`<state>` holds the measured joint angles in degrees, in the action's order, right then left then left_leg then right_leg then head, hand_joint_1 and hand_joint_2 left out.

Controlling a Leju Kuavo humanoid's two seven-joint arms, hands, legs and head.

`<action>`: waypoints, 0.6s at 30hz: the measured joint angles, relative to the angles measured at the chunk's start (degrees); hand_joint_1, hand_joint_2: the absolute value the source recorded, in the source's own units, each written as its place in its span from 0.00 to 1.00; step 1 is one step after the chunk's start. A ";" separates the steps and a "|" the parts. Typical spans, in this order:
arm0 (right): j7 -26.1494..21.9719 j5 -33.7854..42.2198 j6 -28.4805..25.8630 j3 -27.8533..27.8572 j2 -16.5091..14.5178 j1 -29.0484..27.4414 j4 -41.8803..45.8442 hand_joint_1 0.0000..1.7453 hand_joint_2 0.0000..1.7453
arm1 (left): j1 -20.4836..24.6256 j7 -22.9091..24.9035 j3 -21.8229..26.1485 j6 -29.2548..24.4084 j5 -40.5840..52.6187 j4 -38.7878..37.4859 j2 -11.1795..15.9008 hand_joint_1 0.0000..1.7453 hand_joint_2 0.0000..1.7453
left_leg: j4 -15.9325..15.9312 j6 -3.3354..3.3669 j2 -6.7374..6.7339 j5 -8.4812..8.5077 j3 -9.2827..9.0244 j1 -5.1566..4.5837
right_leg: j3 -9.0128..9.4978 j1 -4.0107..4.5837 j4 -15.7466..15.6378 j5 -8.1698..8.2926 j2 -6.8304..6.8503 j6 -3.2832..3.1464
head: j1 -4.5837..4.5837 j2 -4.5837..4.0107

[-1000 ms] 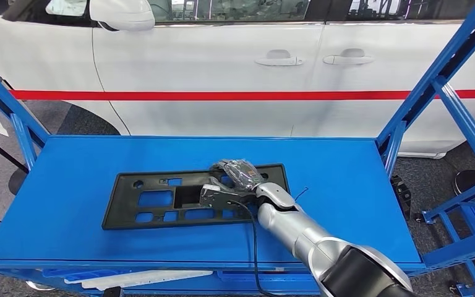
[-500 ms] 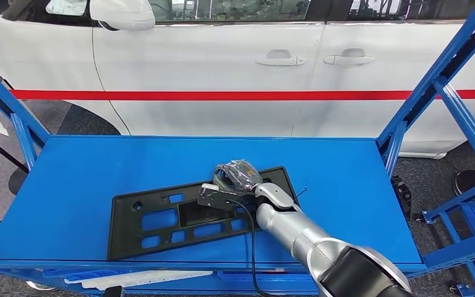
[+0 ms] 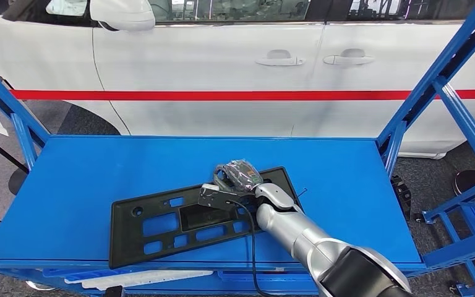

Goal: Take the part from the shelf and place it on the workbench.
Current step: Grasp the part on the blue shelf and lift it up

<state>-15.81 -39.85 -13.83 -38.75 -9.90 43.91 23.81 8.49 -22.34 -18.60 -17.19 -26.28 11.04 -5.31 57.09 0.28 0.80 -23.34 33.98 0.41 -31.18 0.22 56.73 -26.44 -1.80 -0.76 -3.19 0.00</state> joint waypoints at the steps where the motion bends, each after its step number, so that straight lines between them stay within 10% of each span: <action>1: -0.02 -0.01 -0.04 0.08 0.00 -0.01 0.01 0.99 0.00 | 0.00 0.00 0.00 0.01 0.02 0.00 0.00 0.00 0.00 | 0.00 0.00 0.00 0.00 0.00 0.00 | 0.00 0.00 0.00 0.00 0.00 0.00 | 0.00 0.00; 5: -0.27 -0.02 -0.59 0.50 0.00 -0.13 0.03 0.22 0.00 | 0.00 0.00 0.00 0.04 0.05 0.00 0.00 0.00 0.00 | 0.00 0.00 0.00 0.00 0.00 0.00 | 0.00 0.00 0.00 0.00 0.00 0.00 | 0.00 0.00; 7: -0.38 -0.01 -0.82 0.74 0.00 -0.23 0.04 0.01 0.00 | 0.00 0.00 0.00 0.05 0.05 0.00 0.00 0.00 0.00 | 0.00 0.00 0.00 0.00 0.00 0.00 | 0.00 0.00 0.00 0.00 0.00 0.00 | 0.00 0.00; 18: -0.44 0.08 -1.15 1.73 -0.02 -0.48 0.20 0.00 0.00 | 0.01 0.05 0.01 0.05 -0.13 0.00 -0.02 0.00 0.00 | 0.00 0.00 0.00 0.00 -0.02 0.00 | 0.02 0.00 0.00 0.00 0.00 0.00 | 0.00 0.00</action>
<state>-16.24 -39.76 -14.98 -37.02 -9.92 43.42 24.01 8.49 -22.28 -18.59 -17.14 -26.40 11.04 -5.33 57.09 0.28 0.79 -23.34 33.96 0.42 -31.16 0.22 56.73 -26.44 -1.80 -0.76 -3.19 0.00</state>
